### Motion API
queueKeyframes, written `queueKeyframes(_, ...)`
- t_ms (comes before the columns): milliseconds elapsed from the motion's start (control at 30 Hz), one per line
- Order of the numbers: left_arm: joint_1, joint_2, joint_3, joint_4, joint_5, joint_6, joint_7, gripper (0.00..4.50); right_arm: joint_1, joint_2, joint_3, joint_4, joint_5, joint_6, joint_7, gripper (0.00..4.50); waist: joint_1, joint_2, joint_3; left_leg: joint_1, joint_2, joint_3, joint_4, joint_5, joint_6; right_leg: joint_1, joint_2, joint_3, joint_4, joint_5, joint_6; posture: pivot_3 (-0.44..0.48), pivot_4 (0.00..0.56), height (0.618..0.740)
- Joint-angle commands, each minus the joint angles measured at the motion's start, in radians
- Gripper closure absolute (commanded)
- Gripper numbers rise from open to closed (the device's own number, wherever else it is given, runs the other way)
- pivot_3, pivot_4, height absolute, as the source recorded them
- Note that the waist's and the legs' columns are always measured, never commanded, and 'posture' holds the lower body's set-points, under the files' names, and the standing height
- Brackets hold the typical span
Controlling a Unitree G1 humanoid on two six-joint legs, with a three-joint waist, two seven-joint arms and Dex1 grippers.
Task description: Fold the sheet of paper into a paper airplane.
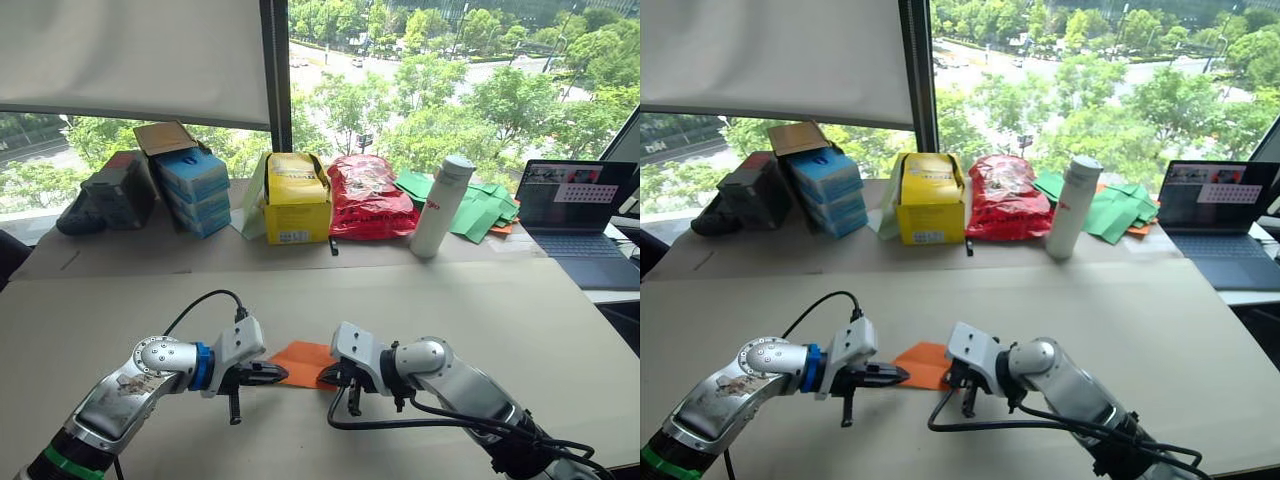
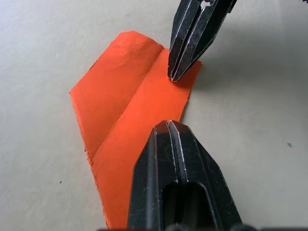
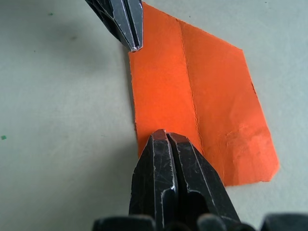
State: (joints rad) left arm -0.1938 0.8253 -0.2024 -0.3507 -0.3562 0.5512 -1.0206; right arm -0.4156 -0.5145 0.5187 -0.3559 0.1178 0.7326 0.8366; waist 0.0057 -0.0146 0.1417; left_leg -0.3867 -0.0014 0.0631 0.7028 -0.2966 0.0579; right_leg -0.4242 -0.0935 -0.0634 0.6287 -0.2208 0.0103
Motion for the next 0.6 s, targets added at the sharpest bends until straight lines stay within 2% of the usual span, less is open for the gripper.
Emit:
queueKeyframes(33, 0.002, 0.011, -0.004, -0.021, 0.021, 0.000, 0.001, 4.50, -0.019, 0.000, -0.025, -0.029, 0.005, 0.016, -0.005, 4.46, 0.000, 0.000, 0.000, 0.000, 0.000, 0.000, 0.000, 0.000, 0.000, 0.000, 0.000, 0.000, 0.000, 0.000, 0.000, 0.000, 0.150, 0.740)
queueKeyframes(167, 0.009, 0.016, -0.021, 0.007, 0.072, -0.022, 0.008, 4.50, -0.031, 0.002, -0.039, -0.047, 0.022, 0.027, -0.004, 4.46, 0.002, 0.000, 0.000, 0.000, 0.000, 0.000, 0.000, 0.000, 0.000, 0.000, 0.000, 0.000, 0.000, 0.000, 0.000, 0.000, 0.150, 0.740)
queueKeyframes(600, 0.049, -0.004, -0.031, 0.067, 0.122, -0.087, 0.006, 4.50, -0.032, -0.006, -0.041, -0.063, 0.032, 0.035, -0.004, 4.46, 0.005, 0.000, 0.000, 0.001, 0.000, 0.000, 0.000, 0.000, 0.000, 0.001, -0.001, 0.000, 0.000, 0.000, 0.000, 0.000, 0.150, 0.740)
